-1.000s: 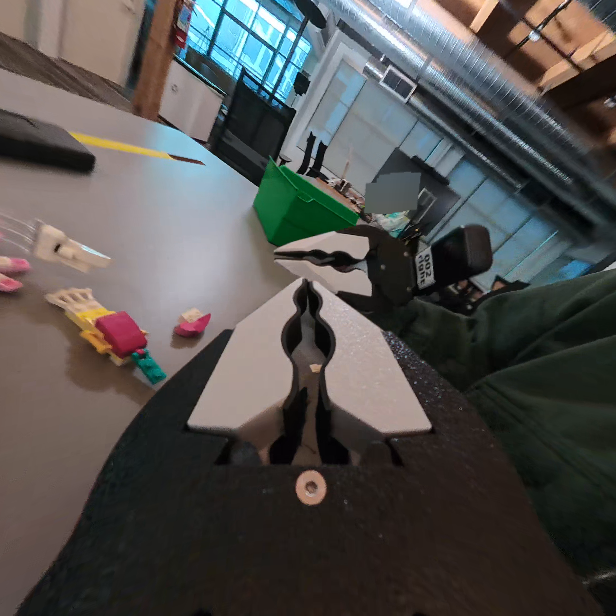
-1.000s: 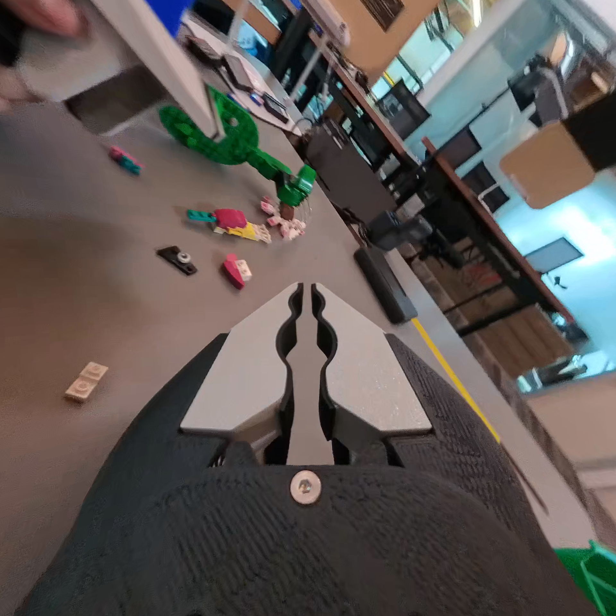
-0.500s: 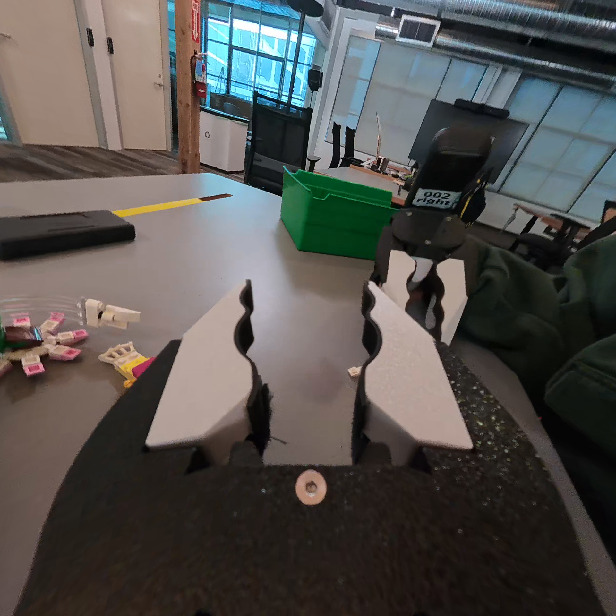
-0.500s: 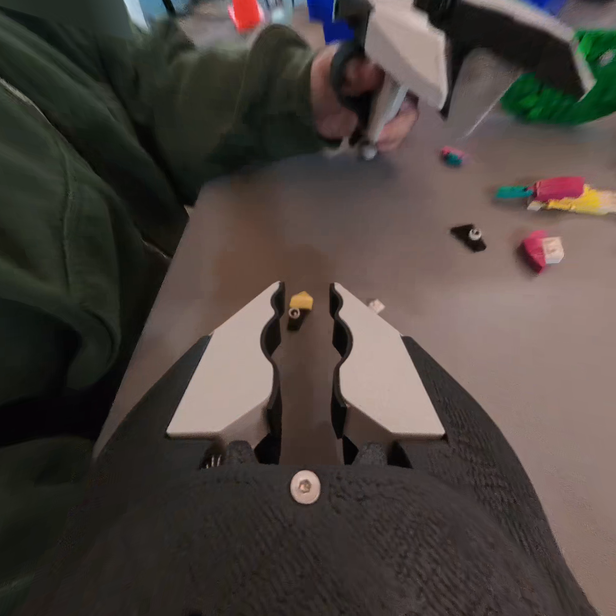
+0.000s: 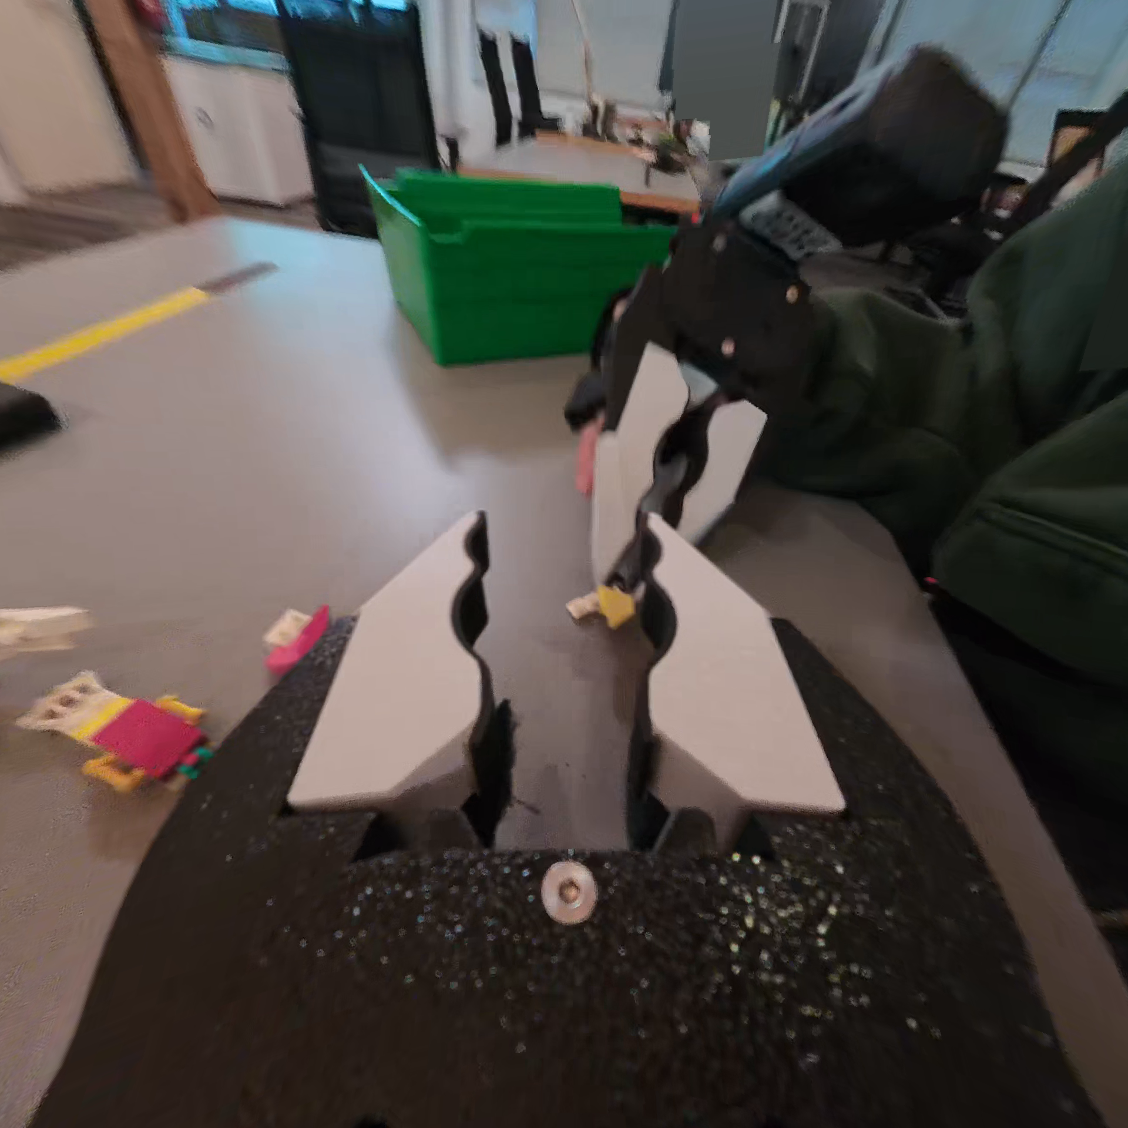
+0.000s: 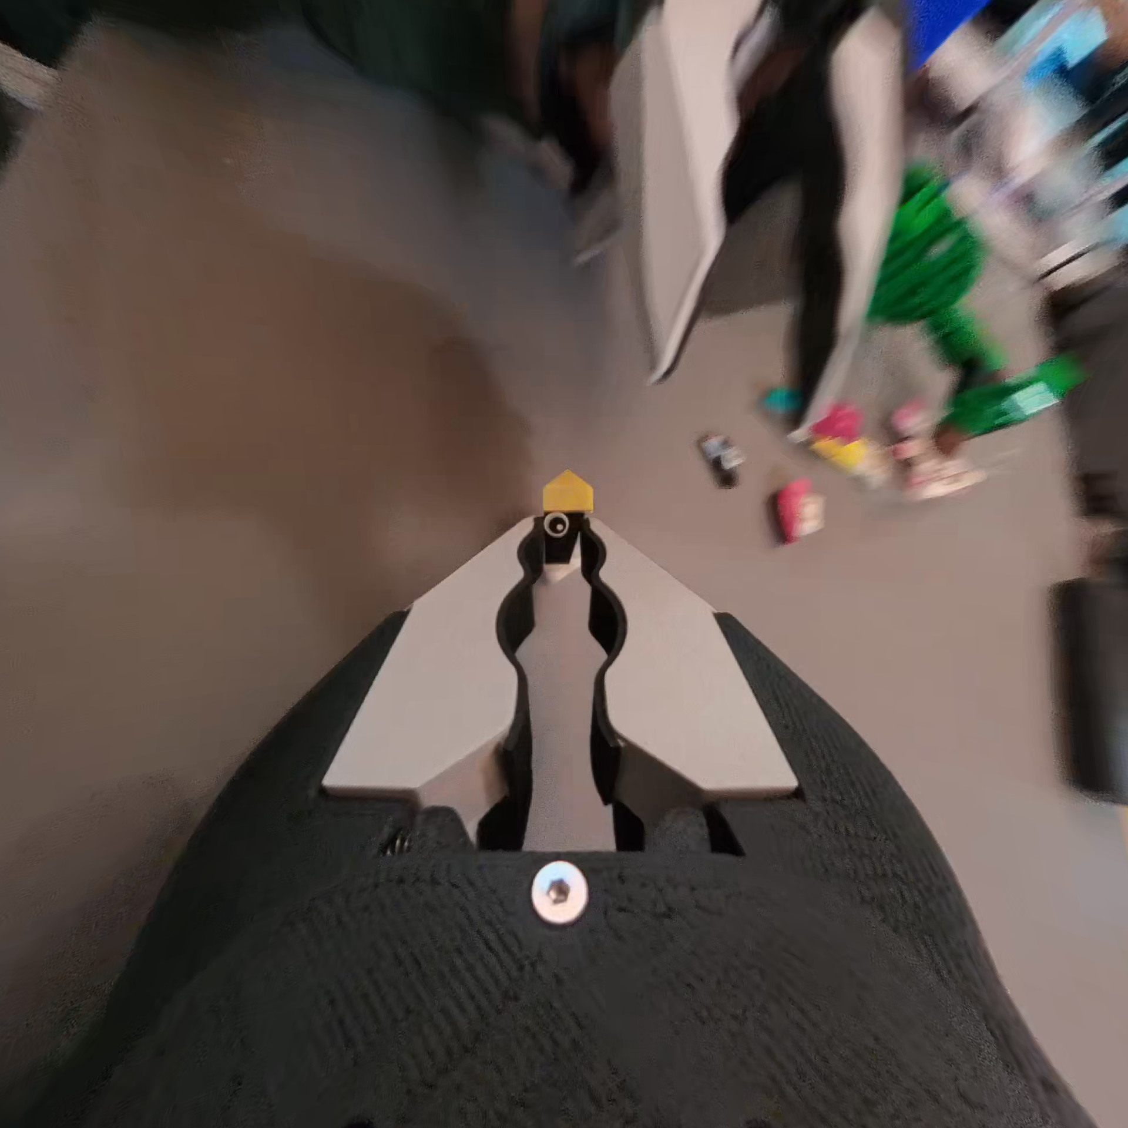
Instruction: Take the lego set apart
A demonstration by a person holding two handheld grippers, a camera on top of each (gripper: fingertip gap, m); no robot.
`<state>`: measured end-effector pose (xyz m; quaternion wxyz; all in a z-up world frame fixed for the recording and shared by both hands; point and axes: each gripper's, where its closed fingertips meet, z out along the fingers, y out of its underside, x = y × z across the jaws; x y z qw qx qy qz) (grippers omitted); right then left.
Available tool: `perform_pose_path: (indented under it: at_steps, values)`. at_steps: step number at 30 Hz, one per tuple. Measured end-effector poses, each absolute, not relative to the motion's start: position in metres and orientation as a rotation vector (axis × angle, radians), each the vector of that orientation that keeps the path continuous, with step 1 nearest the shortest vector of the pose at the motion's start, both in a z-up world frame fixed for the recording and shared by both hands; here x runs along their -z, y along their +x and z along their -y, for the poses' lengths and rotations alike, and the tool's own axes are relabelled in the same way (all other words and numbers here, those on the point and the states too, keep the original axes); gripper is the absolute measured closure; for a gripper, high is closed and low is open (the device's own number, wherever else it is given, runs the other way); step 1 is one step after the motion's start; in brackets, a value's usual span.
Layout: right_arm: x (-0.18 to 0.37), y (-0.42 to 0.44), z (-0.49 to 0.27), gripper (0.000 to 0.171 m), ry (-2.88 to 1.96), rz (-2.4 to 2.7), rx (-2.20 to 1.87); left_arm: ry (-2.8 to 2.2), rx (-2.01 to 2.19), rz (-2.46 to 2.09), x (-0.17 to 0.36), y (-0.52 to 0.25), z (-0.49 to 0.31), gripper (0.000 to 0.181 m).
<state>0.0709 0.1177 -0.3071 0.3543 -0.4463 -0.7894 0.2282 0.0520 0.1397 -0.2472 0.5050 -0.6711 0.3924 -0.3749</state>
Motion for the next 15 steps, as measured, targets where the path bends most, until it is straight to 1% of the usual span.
perform_pose_path:
  at_steps: [1,3,5,7,9,11,12,14,15]
  values:
    - [0.298,0.065,-0.123,0.162,-1.064,1.985,-0.525,-1.662,0.933,-0.962,0.254,0.055,-0.137,0.137]
    - [0.281,0.058,-0.133,0.162,-0.897,1.886,-0.368,-1.751,1.041,-0.933,0.264,0.059,-0.135,0.142]
    - [0.271,0.055,-0.138,0.162,-0.794,1.831,-0.242,-1.775,1.233,-0.876,0.261,0.064,-0.129,0.147]
    - [0.264,0.053,-0.137,0.162,-0.741,1.798,-0.210,-1.756,1.321,-0.804,0.255,0.062,-0.130,0.161]
    - [0.258,0.051,-0.134,0.162,-0.717,1.772,-0.227,-1.743,1.299,-0.789,0.253,0.059,-0.133,0.176]
    - [0.258,0.051,-0.134,0.161,-0.757,1.761,-0.272,-1.743,1.257,-0.819,0.254,0.059,-0.132,0.177]
    - [0.259,0.050,-0.134,0.157,-0.812,1.748,-0.328,-1.732,1.208,-0.855,0.255,0.058,-0.131,0.177]
    - [0.262,0.052,-0.134,0.145,-0.959,1.744,-0.493,-1.722,1.041,-0.961,0.261,0.057,-0.131,0.177]
    - [0.264,0.053,-0.132,0.146,-1.016,1.759,-0.568,-1.705,0.940,-1.033,0.265,0.057,-0.130,0.177]
